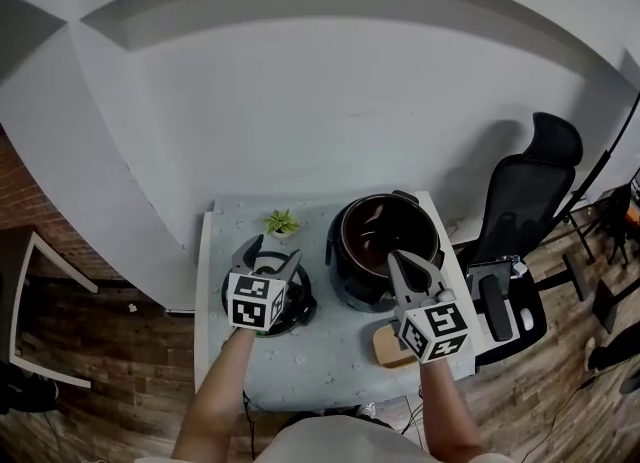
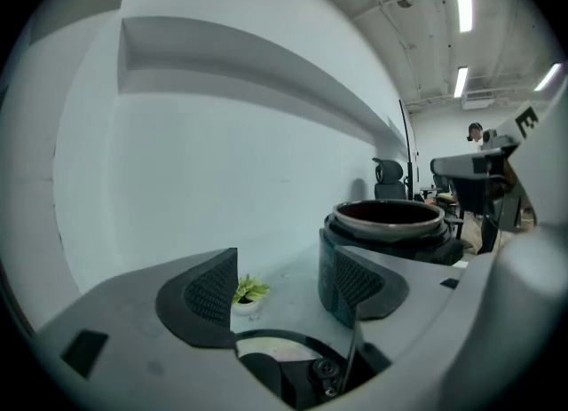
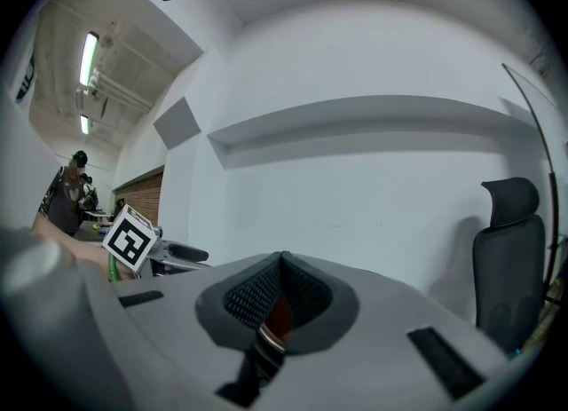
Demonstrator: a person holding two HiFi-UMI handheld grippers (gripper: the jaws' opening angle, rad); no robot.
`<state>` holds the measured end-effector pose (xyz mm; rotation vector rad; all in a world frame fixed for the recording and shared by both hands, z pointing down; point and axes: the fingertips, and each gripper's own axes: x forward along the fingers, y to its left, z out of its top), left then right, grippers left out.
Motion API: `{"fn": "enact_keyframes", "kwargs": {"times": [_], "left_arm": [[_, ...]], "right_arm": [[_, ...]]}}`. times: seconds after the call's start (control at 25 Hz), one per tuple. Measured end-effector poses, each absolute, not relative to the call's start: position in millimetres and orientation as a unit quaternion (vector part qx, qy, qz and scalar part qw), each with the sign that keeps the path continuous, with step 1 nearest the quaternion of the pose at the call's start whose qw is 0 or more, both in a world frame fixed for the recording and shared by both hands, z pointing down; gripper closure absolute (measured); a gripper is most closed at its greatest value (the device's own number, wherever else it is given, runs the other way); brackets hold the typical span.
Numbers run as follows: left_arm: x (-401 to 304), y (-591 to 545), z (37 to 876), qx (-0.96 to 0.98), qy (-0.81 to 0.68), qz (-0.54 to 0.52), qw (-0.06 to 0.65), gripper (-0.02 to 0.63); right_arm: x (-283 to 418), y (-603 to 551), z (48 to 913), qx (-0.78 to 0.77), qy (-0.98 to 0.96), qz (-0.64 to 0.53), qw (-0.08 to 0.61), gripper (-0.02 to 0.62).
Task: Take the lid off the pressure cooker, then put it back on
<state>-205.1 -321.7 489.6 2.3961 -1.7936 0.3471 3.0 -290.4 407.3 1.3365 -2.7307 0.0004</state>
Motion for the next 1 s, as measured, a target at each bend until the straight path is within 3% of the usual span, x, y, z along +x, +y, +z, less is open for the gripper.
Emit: {"fn": "enact_keyframes", "kwargs": {"times": [0.36, 0.4, 0.52, 0.64, 1.0], "left_arm": [[-165, -304, 416, 0.812, -0.579, 0.064, 0.023, 0.296], [-162, -301, 412, 0.812, -0.58, 0.06, 0.019, 0.309], [-159, -293, 402, 0.803, -0.595, 0.042, 0.004, 0.476], [-161, -291, 396, 0.792, -0.61, 0.024, 0.003, 0.573], [-164, -290, 403, 0.785, -0.619, 0.014, 0.012, 0.594]], "right_arm": [[26, -302, 394, 0.457, -0.889, -0.012, 0.034, 0.595], [29, -303, 393, 0.46, -0.887, -0.013, 0.033, 0.595], [36, -305, 393, 0.467, -0.884, -0.014, 0.029, 0.595], [42, -305, 391, 0.472, -0.881, -0.017, 0.026, 0.595], [56, -304, 387, 0.48, -0.877, -0.022, 0.019, 0.595]]}}
